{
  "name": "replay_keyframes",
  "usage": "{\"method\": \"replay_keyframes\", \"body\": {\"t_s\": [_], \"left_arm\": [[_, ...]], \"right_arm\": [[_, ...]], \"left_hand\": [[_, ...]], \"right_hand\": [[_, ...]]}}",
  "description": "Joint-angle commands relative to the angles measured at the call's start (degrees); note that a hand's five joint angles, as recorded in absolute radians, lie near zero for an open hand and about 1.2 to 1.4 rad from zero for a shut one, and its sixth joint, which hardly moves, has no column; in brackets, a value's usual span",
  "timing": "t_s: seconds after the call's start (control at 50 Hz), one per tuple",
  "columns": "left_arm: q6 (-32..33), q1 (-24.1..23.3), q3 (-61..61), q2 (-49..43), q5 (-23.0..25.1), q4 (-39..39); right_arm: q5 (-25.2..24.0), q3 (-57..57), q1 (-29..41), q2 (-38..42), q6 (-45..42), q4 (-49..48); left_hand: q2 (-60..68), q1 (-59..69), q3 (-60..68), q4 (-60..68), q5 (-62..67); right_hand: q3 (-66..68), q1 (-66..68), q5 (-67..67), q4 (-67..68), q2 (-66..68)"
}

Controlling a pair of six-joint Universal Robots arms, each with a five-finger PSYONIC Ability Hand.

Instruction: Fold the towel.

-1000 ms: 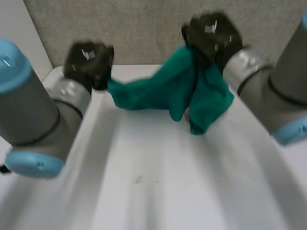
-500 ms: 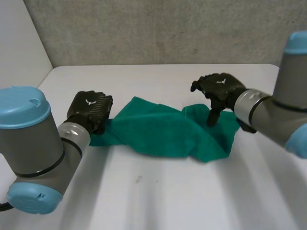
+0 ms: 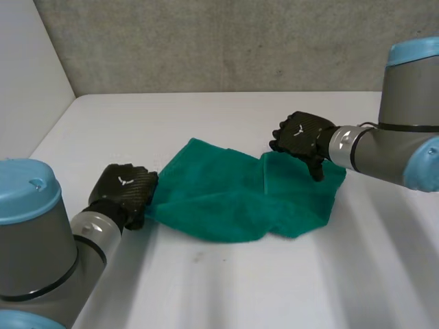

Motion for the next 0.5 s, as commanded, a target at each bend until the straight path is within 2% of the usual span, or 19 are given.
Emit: {"method": "replay_keyframes", "body": {"t_s": [0.02, 0.1, 0.22, 0.26, 0.28, 0.34, 0.38, 0.46, 0.5], "left_arm": [[-0.1, -0.3, -2.3, 1.8, 0.1, -0.6], [-0.2, -0.2, -2.3, 1.8, 0.0, -0.6], [-0.3, -0.1, -2.4, 1.8, 0.0, -0.6], [-0.3, 0.0, -2.4, 1.8, 0.0, -0.6], [-0.3, 0.2, -2.4, 1.8, 0.1, -0.5], [-0.3, 0.3, -2.4, 1.8, 0.1, -0.5], [-0.3, 0.5, -2.3, 1.8, 0.1, -0.4], [-0.3, 1.0, -2.1, 1.8, 0.0, -0.4], [-0.3, 1.4, -1.9, 1.8, 0.0, -0.4]], "right_arm": [[2.1, -4.6, 2.8, 9.2, 0.7, -6.4], [4.2, -7.1, 3.9, 12.5, 0.6, -9.0], [4.7, -10.7, 4.6, 17.1, 0.7, -10.2], [4.9, -11.7, 4.6, 18.4, 0.7, -10.2], [5.4, -13.1, 4.6, 19.6, 0.7, -10.2], [7.1, -15.7, 4.7, 20.7, 1.1, -10.2], [9.0, -17.6, 4.7, 21.0, 2.2, -10.7], [9.5, -17.8, 4.7, 19.6, 5.9, -11.3], [9.1, -16.9, 4.0, 13.9, 14.8, -11.5]], "left_hand": [[11.5, 14.9, 11.8, 11.6, 12.5], [11.5, 14.9, 11.8, 11.6, 12.5], [11.5, 14.9, 11.8, 11.6, 12.5], [11.5, 14.9, 11.8, 11.6, 12.5], [11.5, 14.9, 11.8, 11.6, 12.5], [11.5, 14.9, 11.8, 11.6, 12.5], [11.5, 14.9, 11.8, 11.6, 12.5], [11.5, 14.9, 11.8, 11.6, 12.5], [11.5, 14.9, 11.8, 11.6, 12.5]], "right_hand": [[8.6, 11.4, 8.6, 8.5, 9.6], [9.8, 12.6, 9.7, 9.7, 10.8], [11.4, 14.2, 11.4, 11.4, 12.5], [17.1, 19.9, 17.1, 17.1, 18.2], [31.2, 34.0, 31.1, 31.1, 32.2], [61.2, 64.0, 61.2, 61.2, 62.3], [61.4, 64.1, 61.3, 61.3, 62.4], [61.4, 64.1, 61.3, 61.3, 62.4], [61.4, 64.1, 61.3, 61.3, 62.4]]}}
